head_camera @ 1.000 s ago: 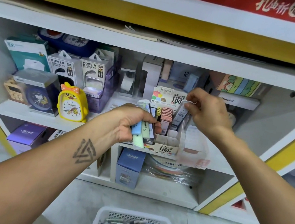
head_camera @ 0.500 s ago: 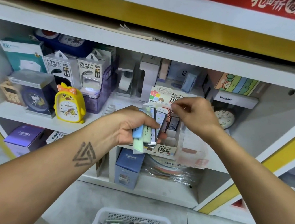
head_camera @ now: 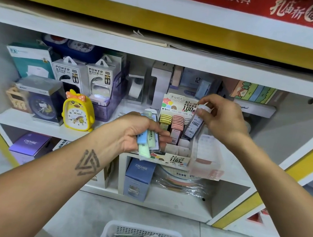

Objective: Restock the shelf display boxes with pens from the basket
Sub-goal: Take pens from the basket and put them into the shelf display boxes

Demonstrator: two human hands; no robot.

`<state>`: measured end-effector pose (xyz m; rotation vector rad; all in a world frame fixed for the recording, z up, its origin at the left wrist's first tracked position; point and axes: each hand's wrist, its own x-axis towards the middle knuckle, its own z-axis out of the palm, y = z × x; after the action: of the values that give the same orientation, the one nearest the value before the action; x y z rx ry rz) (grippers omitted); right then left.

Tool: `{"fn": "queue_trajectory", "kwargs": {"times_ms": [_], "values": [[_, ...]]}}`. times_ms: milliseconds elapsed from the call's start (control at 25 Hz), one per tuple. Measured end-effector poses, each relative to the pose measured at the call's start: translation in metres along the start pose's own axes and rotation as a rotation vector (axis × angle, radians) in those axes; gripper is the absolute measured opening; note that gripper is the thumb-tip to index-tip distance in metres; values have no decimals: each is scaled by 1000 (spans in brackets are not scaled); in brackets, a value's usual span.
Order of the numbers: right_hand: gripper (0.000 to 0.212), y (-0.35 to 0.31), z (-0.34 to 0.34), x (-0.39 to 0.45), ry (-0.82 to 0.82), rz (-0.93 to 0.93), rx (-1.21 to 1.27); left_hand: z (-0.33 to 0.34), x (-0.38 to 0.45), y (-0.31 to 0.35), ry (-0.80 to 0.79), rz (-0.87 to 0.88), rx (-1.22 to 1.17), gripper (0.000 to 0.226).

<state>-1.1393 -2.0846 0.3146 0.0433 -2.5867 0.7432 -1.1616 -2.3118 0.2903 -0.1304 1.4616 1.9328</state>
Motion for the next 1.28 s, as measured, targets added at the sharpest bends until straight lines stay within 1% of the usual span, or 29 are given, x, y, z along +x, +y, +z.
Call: {"fn": "queue_trajectory", "kwargs": {"times_ms": [160,240,320,400,480,520,560,600,680,720,760,840,880,960,1040,1120,1200,1280], "values": [[19,7,9,-6,-10,-200,-258,4,1,-1,-6,-14,-12,13],[21,8,14,-6,3,-221,-344,6,1,-2,-4,-21,-18,14],[19,7,18,-7,3,-253,-392,7,1,-3,-11,-23,-1,18],[11,5,20,-9,-40,-267,-409,8,1,-4,-23,-18,20,19],[13,4,19,-8,-66,-244,-400,9,-1,-4,-36,-9,27,20],[14,2,19,-7,-56,-214,-356,9,-1,-4,-42,-3,29,22],[14,-1,18,-6,-46,-161,-258,10,-1,-4,-46,3,31,24],[13,-6,17,-6,-55,-83,-101,11,-2,-4,-50,10,30,25],[12,-21,19,-8,-176,109,290,14,-3,-5,-64,23,32,27],[14,-28,20,-10,-248,176,420,14,-5,-5,-75,31,37,28],[14,-32,22,-11,-293,204,477,15,-6,-5,-86,36,36,27],[10,-37,21,-11,-294,221,528,16,-9,-4,-101,32,3,24],[9,-37,18,-10,-263,233,552,16,-9,-3,-109,30,-19,22],[12,-33,10,-6,-146,245,574,14,-8,0,-108,37,-67,15],[17,-24,-1,-2,-5,249,544,10,-4,1,-56,28,-136,9],[16,-12,-7,0,70,200,402,6,0,0,27,-6,-159,6],[14,-3,-6,-2,49,109,182,6,1,-2,68,-42,-135,3],[16,-2,-1,-7,-10,43,21,9,2,-2,60,-65,-97,6]]}}
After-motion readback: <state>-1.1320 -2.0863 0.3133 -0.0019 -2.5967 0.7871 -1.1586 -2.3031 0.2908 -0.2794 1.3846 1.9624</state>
